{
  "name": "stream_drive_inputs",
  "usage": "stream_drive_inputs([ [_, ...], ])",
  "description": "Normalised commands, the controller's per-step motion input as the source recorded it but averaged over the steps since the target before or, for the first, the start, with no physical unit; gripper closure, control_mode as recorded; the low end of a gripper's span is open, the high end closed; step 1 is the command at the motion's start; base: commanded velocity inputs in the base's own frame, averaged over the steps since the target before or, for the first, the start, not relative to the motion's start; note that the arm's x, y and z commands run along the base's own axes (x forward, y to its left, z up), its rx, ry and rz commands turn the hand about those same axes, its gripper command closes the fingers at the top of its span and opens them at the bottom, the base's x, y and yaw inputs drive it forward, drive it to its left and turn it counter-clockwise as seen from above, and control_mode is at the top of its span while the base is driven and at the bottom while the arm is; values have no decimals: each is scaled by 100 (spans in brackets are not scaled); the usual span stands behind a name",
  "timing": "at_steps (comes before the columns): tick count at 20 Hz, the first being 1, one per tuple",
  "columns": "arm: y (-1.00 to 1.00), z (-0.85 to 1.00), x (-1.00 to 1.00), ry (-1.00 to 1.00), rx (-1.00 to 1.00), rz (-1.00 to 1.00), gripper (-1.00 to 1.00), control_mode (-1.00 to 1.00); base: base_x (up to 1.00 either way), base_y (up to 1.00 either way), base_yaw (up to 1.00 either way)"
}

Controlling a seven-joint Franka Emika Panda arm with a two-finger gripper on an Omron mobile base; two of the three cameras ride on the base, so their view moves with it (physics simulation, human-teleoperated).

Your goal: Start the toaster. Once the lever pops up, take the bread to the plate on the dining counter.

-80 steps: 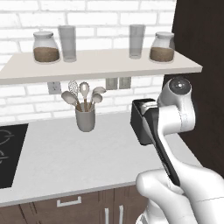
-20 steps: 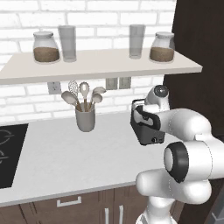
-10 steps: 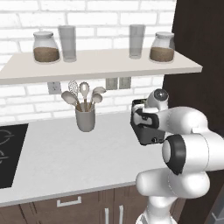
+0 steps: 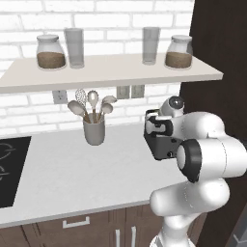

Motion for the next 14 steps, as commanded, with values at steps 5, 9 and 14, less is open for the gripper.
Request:
stream_drive_inputs([
  [5,0,-13,8,0,0,1,-100,-100,0,0,0],
  [9,0,-15,0,0,0,0,100,-100,0,0,0],
  [14,0,-7,0,0,0,0,100,-100,0,0,0],
])
